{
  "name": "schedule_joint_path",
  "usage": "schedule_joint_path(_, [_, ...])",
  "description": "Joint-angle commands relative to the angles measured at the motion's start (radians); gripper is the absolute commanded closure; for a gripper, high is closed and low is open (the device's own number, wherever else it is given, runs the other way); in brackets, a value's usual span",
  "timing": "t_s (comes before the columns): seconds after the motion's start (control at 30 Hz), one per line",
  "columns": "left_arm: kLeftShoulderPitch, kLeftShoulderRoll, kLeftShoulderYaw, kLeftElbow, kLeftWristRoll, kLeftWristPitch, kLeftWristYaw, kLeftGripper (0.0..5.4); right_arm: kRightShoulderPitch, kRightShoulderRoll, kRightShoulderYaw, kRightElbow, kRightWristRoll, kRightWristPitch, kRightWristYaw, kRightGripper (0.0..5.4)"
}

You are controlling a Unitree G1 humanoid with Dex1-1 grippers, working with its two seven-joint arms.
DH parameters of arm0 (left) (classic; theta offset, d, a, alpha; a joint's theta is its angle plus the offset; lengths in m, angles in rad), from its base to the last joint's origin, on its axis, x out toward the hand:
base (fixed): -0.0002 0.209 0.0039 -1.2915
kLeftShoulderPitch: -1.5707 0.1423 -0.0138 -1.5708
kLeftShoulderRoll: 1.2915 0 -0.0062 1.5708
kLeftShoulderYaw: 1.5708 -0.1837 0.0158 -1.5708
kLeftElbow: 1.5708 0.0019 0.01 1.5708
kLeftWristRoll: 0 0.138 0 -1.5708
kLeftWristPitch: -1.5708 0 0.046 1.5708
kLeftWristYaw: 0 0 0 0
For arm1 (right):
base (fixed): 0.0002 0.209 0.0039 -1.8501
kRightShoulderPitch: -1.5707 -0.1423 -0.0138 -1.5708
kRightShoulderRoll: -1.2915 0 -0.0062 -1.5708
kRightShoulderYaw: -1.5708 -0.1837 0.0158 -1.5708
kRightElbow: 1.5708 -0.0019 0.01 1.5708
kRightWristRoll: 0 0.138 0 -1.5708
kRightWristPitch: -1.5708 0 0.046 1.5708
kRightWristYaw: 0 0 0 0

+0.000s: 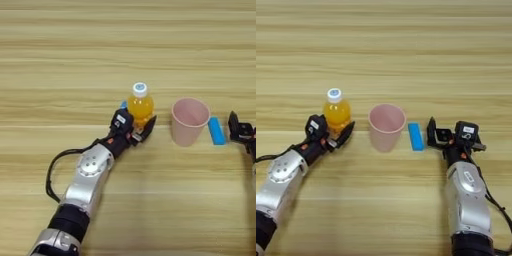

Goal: Move the objects on the table

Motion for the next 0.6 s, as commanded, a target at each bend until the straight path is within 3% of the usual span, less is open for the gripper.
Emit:
schedule_joint_path(0.03, [0.018,-0.010,-0.016,0.013,0.018,0.005,-0.010,2.02,-0.005,0.003,0.003,-0.006,-0.002,0.003,-0.005,0.00])
schedule_joint_path(0.3, [0.021,-0.011,-0.024,0.015,0.035,0.004,0.001,2.02,-0.004,0.000,0.001,-0.005,-0.002,0.004,-0.003,0.00])
schedule_joint_path(0.33, [0.021,-0.010,-0.024,0.015,0.041,0.005,0.009,1.73,-0.004,-0.001,0.001,-0.005,-0.001,0.004,-0.002,0.00])
schedule_joint_path(0.6, [0.030,0.004,-0.017,-0.007,0.065,0.011,0.029,1.01,-0.003,0.002,0.002,-0.008,-0.004,0.004,-0.006,0.00])
